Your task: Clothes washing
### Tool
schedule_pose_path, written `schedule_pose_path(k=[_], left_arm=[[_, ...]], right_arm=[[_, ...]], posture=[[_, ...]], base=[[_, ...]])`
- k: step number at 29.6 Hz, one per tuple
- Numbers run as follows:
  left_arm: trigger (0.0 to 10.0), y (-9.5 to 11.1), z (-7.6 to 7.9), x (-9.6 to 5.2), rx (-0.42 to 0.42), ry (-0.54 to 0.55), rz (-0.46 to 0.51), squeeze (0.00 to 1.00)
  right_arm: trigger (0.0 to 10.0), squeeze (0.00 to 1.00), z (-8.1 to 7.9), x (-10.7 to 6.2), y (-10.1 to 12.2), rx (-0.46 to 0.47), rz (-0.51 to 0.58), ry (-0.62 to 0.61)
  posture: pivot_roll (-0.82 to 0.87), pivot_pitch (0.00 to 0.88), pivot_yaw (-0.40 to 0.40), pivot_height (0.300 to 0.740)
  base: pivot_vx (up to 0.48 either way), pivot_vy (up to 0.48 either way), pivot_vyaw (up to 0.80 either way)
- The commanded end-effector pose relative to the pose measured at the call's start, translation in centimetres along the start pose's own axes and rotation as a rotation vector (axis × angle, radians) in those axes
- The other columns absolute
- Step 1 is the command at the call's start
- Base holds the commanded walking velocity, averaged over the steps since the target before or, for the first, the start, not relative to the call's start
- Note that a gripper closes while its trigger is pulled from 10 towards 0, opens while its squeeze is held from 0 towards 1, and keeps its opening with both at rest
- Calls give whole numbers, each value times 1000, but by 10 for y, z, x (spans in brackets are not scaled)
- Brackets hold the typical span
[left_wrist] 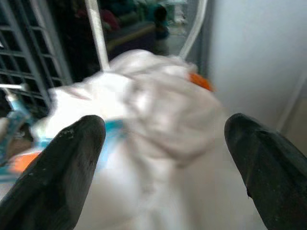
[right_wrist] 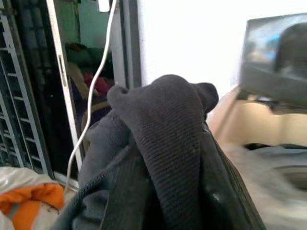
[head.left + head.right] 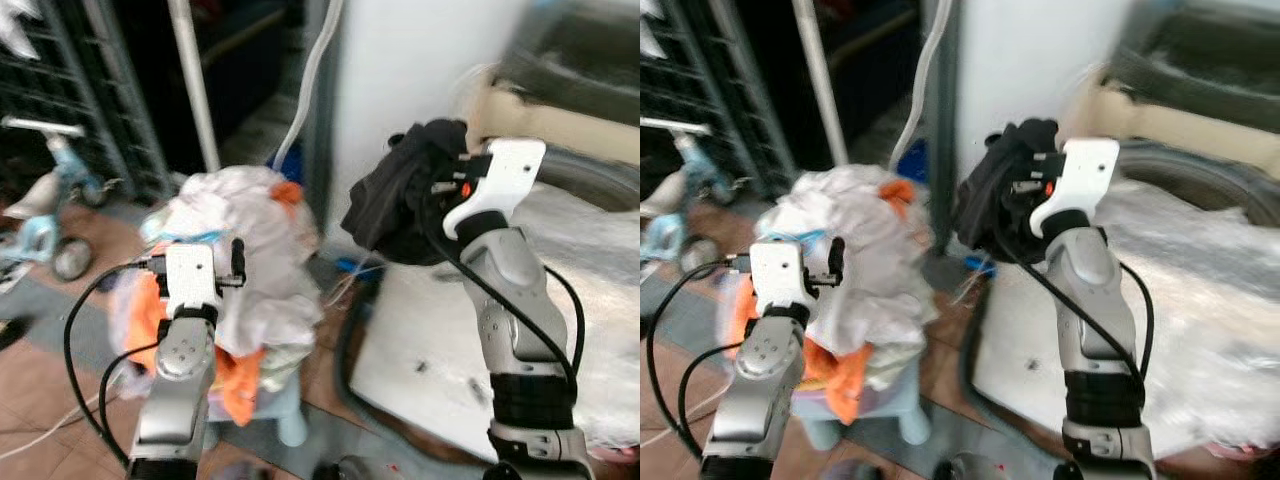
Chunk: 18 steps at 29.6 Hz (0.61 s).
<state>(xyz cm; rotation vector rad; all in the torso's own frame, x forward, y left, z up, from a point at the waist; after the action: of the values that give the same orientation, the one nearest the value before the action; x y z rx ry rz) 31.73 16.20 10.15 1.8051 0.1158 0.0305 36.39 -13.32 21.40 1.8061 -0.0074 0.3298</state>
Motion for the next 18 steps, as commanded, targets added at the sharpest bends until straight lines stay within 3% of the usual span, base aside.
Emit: schedule_pose_path(k=[1, 11, 18], left_arm=[[10000, 3, 3, 0, -4, -1, 10, 0], [10000, 1, 4, 0, -7, -2, 4, 0], [10000, -1, -1, -1, -48, -1, -3, 0]], right_arm=[[10000, 0, 1, 1, 11, -25, 39, 3], [10000, 0, -4, 1, 11, -73, 42, 34], [10000, 0, -5, 0, 8, -77, 29, 37]], posture=[[-67, 0, -13, 740], [-70, 0, -14, 740], [-71, 0, -11, 740]], base=[[0, -375, 0], [0, -362, 0], [0, 0, 0]])
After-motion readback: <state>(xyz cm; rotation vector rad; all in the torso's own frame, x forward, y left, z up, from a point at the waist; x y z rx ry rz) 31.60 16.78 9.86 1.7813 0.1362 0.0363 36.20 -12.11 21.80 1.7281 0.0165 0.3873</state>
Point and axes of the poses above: a point about 5 cm out from each wrist's last joint towards the gripper, its own x axis pointing out of the wrist towards the gripper, its own y axis along the axis of the wrist's last joint, z = x × y, the point moved 5 cm from there along x, pointing out of the wrist towards the gripper, and after that the axes turned 8 degrees about x, right-handed, at the moved point
